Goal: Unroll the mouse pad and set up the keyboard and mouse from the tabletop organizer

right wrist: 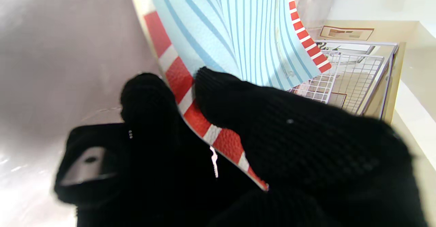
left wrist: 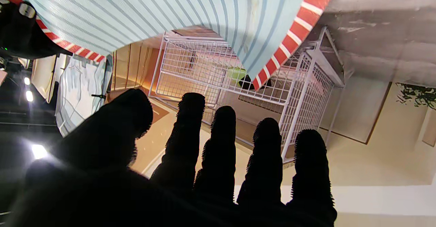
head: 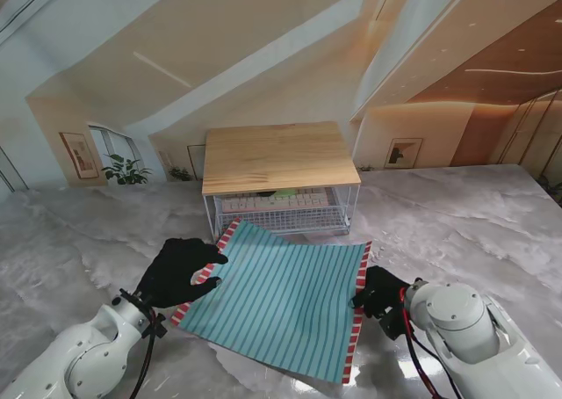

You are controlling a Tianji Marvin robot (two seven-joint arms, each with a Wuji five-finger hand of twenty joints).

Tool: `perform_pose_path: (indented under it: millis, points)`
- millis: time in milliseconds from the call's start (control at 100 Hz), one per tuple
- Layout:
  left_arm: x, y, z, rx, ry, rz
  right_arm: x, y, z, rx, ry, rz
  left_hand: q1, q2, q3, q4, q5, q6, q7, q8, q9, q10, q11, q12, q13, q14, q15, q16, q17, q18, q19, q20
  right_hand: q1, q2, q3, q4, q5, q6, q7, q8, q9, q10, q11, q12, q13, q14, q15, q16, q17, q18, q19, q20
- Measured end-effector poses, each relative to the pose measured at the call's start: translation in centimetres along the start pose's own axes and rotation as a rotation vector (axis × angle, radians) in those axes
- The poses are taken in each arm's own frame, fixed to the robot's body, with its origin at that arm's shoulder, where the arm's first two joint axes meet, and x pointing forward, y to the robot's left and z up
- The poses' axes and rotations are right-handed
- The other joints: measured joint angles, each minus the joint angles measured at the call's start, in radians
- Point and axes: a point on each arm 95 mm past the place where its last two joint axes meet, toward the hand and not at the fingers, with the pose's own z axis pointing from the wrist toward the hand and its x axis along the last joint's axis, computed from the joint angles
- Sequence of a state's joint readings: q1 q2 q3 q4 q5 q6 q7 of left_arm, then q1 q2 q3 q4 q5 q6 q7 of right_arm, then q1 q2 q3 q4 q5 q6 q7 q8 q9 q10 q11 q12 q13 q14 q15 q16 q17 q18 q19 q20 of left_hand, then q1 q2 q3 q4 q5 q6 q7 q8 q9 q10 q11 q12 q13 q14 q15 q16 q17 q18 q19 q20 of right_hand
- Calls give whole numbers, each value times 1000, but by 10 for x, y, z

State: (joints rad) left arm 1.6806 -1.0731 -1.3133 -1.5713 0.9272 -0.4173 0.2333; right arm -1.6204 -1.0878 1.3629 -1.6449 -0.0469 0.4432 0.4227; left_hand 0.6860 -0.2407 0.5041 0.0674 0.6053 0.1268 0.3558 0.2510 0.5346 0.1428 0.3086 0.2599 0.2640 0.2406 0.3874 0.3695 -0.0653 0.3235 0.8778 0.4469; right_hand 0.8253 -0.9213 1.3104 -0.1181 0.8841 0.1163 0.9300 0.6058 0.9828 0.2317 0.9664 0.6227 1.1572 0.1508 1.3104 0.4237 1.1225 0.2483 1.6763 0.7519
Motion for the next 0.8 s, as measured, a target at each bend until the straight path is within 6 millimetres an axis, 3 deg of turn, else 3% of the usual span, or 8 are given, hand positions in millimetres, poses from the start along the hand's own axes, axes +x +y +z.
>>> perform_pose_path:
  millis: [450, 800]
  points:
    - [-3, 7, 6, 56, -78, -102, -13, 34, -10, -218, -67, -179, 0, 0, 16, 0, 0, 1, 1, 0, 0, 3, 0, 1, 2, 0, 12, 0, -2, -3, -6, -11, 0, -4, 1, 3, 12, -23, 0, 5, 0, 0, -1, 8, 0, 0, 9, 0, 0, 0, 7, 0]
    - [-2, 8, 9, 63, -98, -121, -15, 62, -7, -250, -149, -246, 0, 0, 16, 0, 0, 2, 1, 0, 0, 3, 0, 1, 2, 0, 11, 0, -9, -3, -6, -11, 0, -6, 1, 3, 20, -28, -6, 5, 0, 0, -2, 9, 0, 0, 10, 0, 0, 0, 7, 0]
